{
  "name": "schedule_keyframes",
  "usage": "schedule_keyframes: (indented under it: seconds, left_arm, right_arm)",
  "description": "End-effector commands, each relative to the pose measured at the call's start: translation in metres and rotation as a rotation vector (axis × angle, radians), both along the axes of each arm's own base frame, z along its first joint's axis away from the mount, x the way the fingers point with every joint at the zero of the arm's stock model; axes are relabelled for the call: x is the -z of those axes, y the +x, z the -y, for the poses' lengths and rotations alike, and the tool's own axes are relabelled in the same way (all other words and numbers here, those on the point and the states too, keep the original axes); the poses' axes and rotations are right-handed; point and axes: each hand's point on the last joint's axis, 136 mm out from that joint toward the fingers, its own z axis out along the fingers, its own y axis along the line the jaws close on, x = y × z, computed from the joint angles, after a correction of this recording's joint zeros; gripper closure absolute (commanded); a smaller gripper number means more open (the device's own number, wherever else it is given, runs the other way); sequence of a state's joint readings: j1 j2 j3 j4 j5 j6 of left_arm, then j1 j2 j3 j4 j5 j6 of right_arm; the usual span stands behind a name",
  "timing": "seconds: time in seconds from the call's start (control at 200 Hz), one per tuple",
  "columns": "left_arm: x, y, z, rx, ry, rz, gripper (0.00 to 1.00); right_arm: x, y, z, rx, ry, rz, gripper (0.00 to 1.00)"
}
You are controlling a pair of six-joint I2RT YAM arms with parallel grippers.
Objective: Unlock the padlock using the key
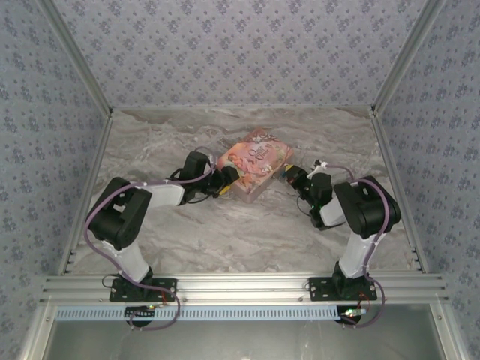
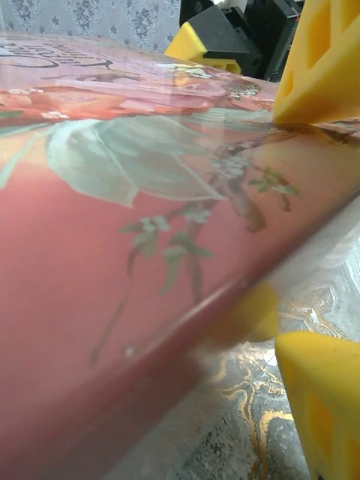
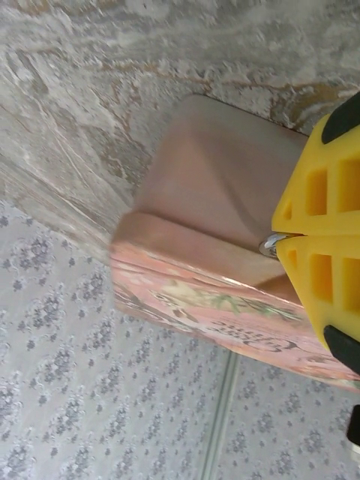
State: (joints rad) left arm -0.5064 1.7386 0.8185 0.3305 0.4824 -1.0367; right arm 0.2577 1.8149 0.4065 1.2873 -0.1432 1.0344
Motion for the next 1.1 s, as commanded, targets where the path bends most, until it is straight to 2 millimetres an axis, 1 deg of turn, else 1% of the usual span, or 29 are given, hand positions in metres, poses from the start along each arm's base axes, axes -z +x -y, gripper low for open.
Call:
schedule_keyframes:
  seconds: [0.0, 0.175, 0.255, 0.275, 0.29, 0.305, 0.335, 0.345, 0.37, 0.41, 0.48, 0.565, 0.665, 0.77, 0.815, 0.924, 1.014, 1.094]
  left_arm:
    - [0.039, -0.022, -0.033, -0.032, 0.130, -0.130, 0.29]
    - [0.031, -0.007, -0.050, -0.060, 0.141, -0.112, 0.29]
    - [0.025, 0.003, -0.055, -0.058, 0.141, -0.087, 0.29]
    - [0.022, 0.005, -0.055, -0.057, 0.138, -0.076, 0.29]
    - [0.020, 0.007, -0.056, -0.057, 0.135, -0.069, 0.29]
    - [0.017, 0.009, -0.056, -0.056, 0.132, -0.062, 0.29]
    - [0.013, 0.013, -0.057, -0.056, 0.129, -0.047, 0.29]
    - [0.010, 0.015, -0.057, -0.055, 0.127, -0.038, 0.29]
    - [0.006, 0.018, -0.058, -0.053, 0.124, -0.023, 0.28]
    - [-0.003, 0.023, -0.060, -0.054, 0.122, 0.005, 0.28]
    - [-0.018, 0.032, -0.065, -0.064, 0.145, 0.064, 0.27]
    - [-0.039, 0.040, -0.073, -0.081, 0.192, 0.146, 0.25]
    - [-0.066, 0.047, -0.082, -0.108, 0.234, 0.240, 0.22]
    - [-0.092, 0.051, -0.093, -0.140, 0.250, 0.328, 0.20]
    - [-0.105, 0.051, -0.099, -0.155, 0.256, 0.367, 0.19]
    - [-0.128, 0.048, -0.117, -0.204, 0.294, 0.445, 0.16]
    - [-0.141, 0.042, -0.133, -0.247, 0.328, 0.488, 0.12]
    - [-0.144, 0.037, -0.145, -0.279, 0.354, 0.497, 0.10]
  right_arm:
    - [-0.004, -0.004, 0.013, 0.039, -0.038, 0.005, 1.00]
    - [-0.003, -0.031, 0.011, -0.040, -0.147, -0.036, 1.00]
    - [-0.004, -0.046, 0.009, -0.092, -0.211, -0.060, 1.00]
    - [-0.008, -0.050, 0.008, -0.105, -0.224, -0.057, 1.00]
    - [-0.005, -0.054, 0.008, -0.117, -0.240, -0.074, 1.00]
    - [-0.009, -0.056, 0.007, -0.129, -0.251, -0.067, 1.00]
    - [-0.009, -0.063, 0.006, -0.160, -0.279, -0.085, 1.00]
    - [-0.008, -0.066, 0.006, -0.171, -0.287, -0.094, 1.00]
    - [-0.013, -0.069, 0.004, -0.189, -0.301, -0.090, 1.00]
    - [-0.013, -0.079, 0.002, -0.237, -0.340, -0.112, 1.00]
    - [-0.024, -0.094, -0.004, -0.317, -0.382, -0.114, 1.00]
    - [-0.037, -0.110, -0.012, -0.402, -0.393, -0.114, 1.00]
    - [-0.042, -0.128, -0.017, -0.475, -0.405, -0.170, 1.00]
    - [-0.038, -0.144, -0.019, -0.524, -0.437, -0.251, 1.00]
    - [-0.035, -0.149, -0.020, -0.538, -0.449, -0.291, 1.00]
    - [-0.024, -0.160, -0.025, -0.557, -0.450, -0.388, 1.00]
    - [-0.012, -0.167, -0.035, -0.580, -0.448, -0.443, 1.00]
    - [0.001, -0.172, -0.044, -0.597, -0.468, -0.492, 1.00]
